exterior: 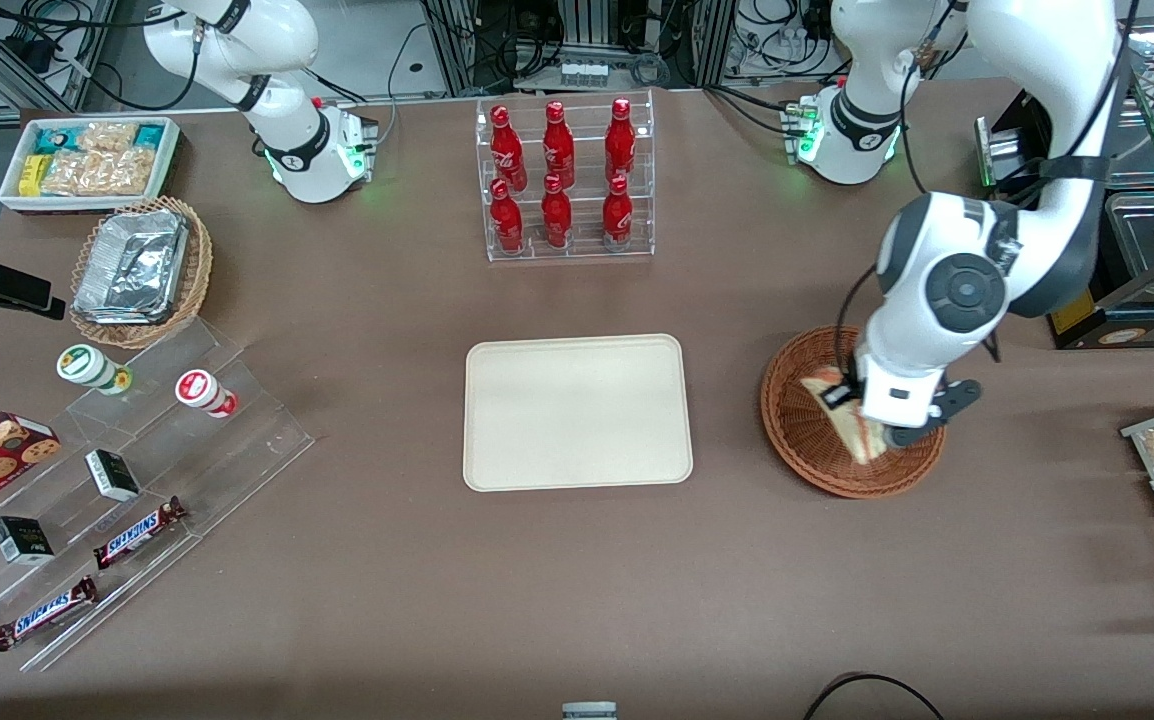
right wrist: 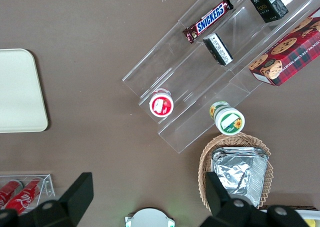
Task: Place sandwich from basket to tray
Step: 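Lift the sandwich and carry it over the cream tray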
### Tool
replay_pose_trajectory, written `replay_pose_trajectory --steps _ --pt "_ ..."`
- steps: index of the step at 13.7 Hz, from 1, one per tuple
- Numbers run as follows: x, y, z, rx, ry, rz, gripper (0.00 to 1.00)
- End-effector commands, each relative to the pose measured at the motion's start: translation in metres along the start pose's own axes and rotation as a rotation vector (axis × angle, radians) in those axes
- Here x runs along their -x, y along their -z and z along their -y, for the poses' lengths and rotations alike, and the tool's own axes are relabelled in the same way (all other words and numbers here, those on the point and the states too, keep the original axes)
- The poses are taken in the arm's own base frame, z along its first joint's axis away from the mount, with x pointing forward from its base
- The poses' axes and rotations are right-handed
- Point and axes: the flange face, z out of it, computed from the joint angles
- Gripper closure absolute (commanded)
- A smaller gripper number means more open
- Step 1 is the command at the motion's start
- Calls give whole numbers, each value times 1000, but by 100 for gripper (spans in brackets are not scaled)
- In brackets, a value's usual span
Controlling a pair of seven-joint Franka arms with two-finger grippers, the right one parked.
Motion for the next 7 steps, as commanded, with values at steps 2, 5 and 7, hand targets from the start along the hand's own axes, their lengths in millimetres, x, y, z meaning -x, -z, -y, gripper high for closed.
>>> replay_pose_trajectory --steps 2,5,7 --pt "31 -15 -79 -4 -121 72 100" --pt "59 -27 -118 6 -189 81 100" --pt "80 -36 -153 18 -223 86 100"
